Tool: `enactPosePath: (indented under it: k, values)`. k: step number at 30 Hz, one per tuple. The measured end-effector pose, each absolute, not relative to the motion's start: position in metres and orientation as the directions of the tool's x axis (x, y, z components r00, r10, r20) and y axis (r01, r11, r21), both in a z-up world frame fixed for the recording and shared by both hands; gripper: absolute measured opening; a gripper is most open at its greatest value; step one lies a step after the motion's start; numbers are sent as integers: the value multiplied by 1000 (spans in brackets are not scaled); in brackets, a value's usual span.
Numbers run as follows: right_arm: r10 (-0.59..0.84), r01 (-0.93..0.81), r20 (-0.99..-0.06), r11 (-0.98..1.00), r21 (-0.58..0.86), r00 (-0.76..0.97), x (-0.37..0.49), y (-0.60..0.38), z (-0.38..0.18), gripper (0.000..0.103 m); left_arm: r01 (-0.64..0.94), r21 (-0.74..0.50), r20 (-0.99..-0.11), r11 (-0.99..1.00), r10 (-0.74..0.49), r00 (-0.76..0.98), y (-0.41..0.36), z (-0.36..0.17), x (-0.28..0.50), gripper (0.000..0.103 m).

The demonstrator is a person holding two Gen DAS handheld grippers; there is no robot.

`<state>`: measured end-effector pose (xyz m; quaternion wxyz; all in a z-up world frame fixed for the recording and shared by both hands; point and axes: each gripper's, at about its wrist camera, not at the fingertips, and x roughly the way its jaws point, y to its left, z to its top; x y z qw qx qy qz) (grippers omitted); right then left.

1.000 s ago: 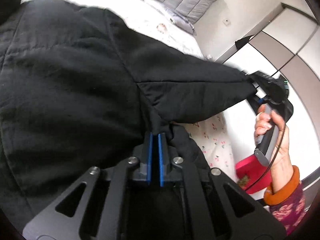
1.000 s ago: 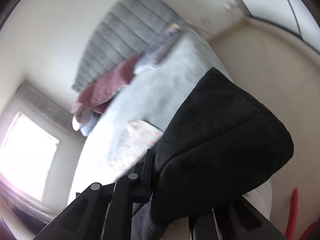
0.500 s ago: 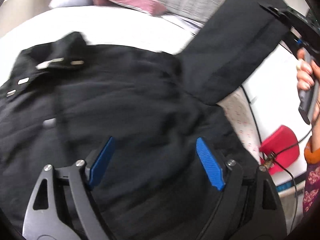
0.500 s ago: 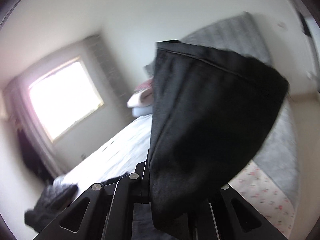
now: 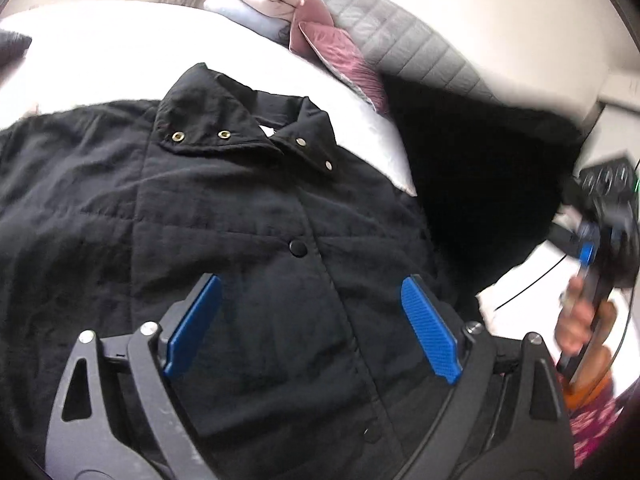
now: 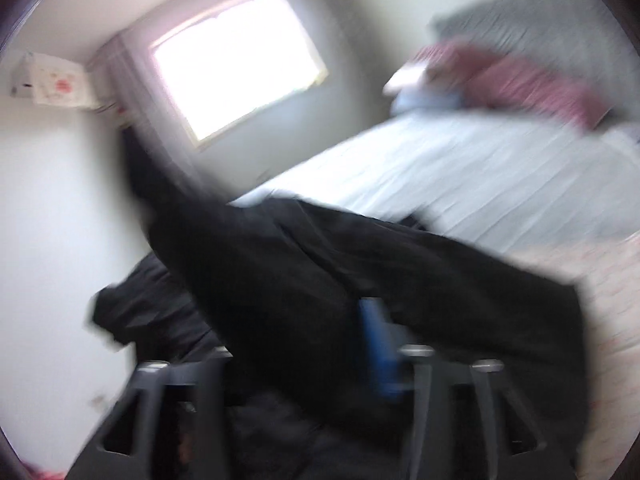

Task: Fold large clothes

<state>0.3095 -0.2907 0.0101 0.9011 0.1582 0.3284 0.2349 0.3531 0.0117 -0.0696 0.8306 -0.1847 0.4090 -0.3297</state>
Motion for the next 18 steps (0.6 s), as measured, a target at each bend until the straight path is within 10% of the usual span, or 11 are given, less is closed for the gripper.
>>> enactPosePath:
  k: [12,14,16,18]
  values:
    - [333,-159,-619,934,320,711,305,-365,11,82,246,-639,-621,729,-677,394,-5,-94,387,88]
    - [262,-50,-634,942,331,728,312,-396,3,82,240,-601,-649,762,-641,409,-18,-98,394,72]
    - [223,51,-636,922,383,739,316,-426,-10,82,256,-539,-693,803,-595,408,-34,-99,401,19]
    - [220,127,-638,883,452,738,320,-457,-24,82,265,-477,-707,838,-545,451,-40,-91,402,8]
